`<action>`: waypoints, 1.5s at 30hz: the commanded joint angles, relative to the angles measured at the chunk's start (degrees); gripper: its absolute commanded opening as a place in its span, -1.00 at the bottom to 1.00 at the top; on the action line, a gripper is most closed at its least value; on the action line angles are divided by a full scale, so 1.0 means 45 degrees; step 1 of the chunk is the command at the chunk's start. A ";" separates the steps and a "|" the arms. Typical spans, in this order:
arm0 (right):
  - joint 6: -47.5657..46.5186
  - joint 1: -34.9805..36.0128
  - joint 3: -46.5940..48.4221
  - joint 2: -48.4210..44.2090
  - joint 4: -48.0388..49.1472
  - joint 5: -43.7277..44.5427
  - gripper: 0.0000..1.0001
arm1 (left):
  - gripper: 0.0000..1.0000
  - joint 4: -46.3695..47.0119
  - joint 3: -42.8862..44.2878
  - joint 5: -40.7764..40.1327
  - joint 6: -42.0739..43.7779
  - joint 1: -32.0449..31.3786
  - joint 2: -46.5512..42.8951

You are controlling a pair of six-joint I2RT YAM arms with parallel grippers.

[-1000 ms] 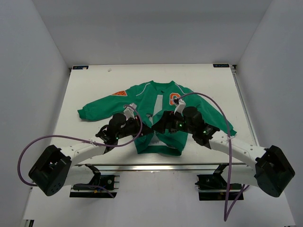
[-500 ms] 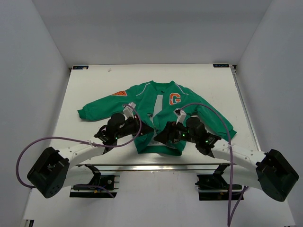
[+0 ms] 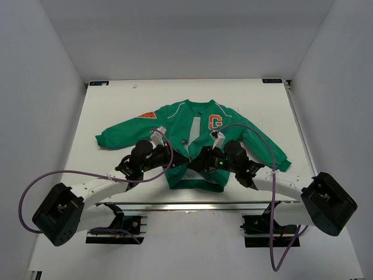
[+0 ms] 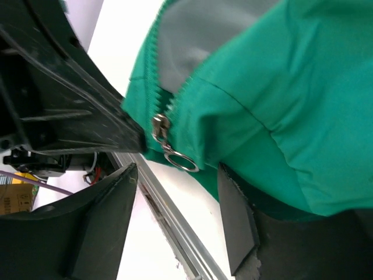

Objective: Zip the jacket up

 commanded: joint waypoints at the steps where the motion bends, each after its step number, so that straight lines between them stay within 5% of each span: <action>1: -0.0115 0.0047 0.0401 -0.0093 0.1259 0.0077 0.23 | -1.00 0.0530 -0.0236 0.0051 -0.0171 -0.0043 -0.0412; 25: 0.0921 0.0047 0.0381 -0.0328 0.0968 -0.0215 -1.00 | -1.00 0.0433 -0.0177 -0.0105 -0.0054 -0.0043 -0.0510; 33: 0.0804 0.0047 0.0518 -0.0777 -0.0088 -0.0097 -1.00 | -1.00 0.0335 -0.0217 -0.0125 0.0024 -0.0043 -0.0373; 41: 0.0823 0.0047 0.0478 -0.0661 0.0283 -0.0254 -0.38 | -1.00 0.0374 -0.0178 -0.0067 0.0004 -0.0042 -0.0451; 45: 0.0901 0.0047 0.0460 -0.0427 0.0809 -0.0663 -0.25 | -1.00 0.0374 -0.0197 -0.0047 0.0004 -0.0043 -0.0490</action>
